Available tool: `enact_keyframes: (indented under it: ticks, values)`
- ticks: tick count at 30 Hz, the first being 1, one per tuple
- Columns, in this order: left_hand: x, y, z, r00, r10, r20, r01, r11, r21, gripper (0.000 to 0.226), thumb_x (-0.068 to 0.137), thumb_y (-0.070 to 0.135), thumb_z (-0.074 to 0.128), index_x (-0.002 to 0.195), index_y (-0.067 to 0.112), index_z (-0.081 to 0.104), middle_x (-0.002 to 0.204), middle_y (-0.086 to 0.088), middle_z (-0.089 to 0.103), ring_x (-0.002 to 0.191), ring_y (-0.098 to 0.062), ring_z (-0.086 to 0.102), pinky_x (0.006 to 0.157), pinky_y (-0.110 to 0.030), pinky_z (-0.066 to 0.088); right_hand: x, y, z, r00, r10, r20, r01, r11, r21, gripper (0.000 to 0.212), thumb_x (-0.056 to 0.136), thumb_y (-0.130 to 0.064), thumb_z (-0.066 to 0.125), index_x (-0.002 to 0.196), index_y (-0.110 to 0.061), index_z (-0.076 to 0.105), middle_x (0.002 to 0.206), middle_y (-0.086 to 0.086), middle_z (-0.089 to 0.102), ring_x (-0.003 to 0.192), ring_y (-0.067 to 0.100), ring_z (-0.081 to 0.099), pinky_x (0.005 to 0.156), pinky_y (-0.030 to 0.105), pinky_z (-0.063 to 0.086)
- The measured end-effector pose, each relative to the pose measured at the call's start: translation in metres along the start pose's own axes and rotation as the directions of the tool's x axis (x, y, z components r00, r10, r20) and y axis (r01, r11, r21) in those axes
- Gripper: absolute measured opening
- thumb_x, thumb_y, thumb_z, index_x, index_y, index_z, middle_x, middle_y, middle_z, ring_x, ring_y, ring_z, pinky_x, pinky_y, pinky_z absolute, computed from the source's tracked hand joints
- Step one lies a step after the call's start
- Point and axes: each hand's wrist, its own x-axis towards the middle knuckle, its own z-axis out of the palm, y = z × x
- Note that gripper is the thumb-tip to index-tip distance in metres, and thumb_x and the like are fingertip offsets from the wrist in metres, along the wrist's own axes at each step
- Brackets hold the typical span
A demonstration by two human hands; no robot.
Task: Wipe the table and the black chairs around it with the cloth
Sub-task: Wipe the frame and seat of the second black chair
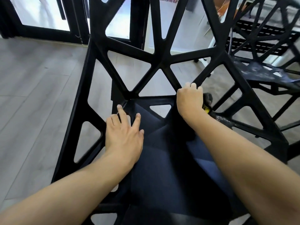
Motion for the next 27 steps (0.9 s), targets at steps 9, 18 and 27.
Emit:
enact_keyframes:
  ticks: [9,18,27]
  values:
    - [0.002,0.000,-0.001,1.000,-0.030,-0.009,0.030,0.999,0.016,0.061,0.104,0.051,0.016,0.160,0.029,0.007,0.128,-0.030,0.041,0.111,-0.037,0.040,0.094,-0.043,0.032,0.032,-0.007,-0.009,0.992,-0.009,0.124,0.008,1.000,0.007,0.018,0.093,-0.008,0.052,0.103,-0.013,0.066,0.105,0.008,0.065,0.103,0.032,0.062,0.083,0.038,0.042]
    - [0.000,-0.002,-0.003,0.999,-0.012,-0.036,0.014,0.999,0.053,0.061,0.105,0.050,0.015,0.160,0.027,0.006,0.114,-0.019,0.044,0.106,-0.032,0.038,0.092,-0.038,0.031,0.006,-0.009,0.005,0.997,0.073,-0.031,-0.073,0.997,0.005,0.014,0.088,-0.004,0.051,0.099,-0.002,0.059,0.098,0.015,0.060,0.090,0.033,0.060,0.080,0.040,0.048]
    - [0.000,0.001,-0.002,1.000,-0.030,-0.009,0.030,0.999,0.033,0.061,0.104,0.049,0.017,0.160,0.026,0.010,0.111,-0.021,0.045,0.104,-0.033,0.038,0.091,-0.040,0.032,0.009,0.007,0.016,0.999,0.043,-0.001,-0.042,0.978,0.205,0.016,0.087,-0.008,0.055,0.097,-0.002,0.067,0.106,0.018,0.055,0.104,0.039,0.054,0.092,0.047,0.039]
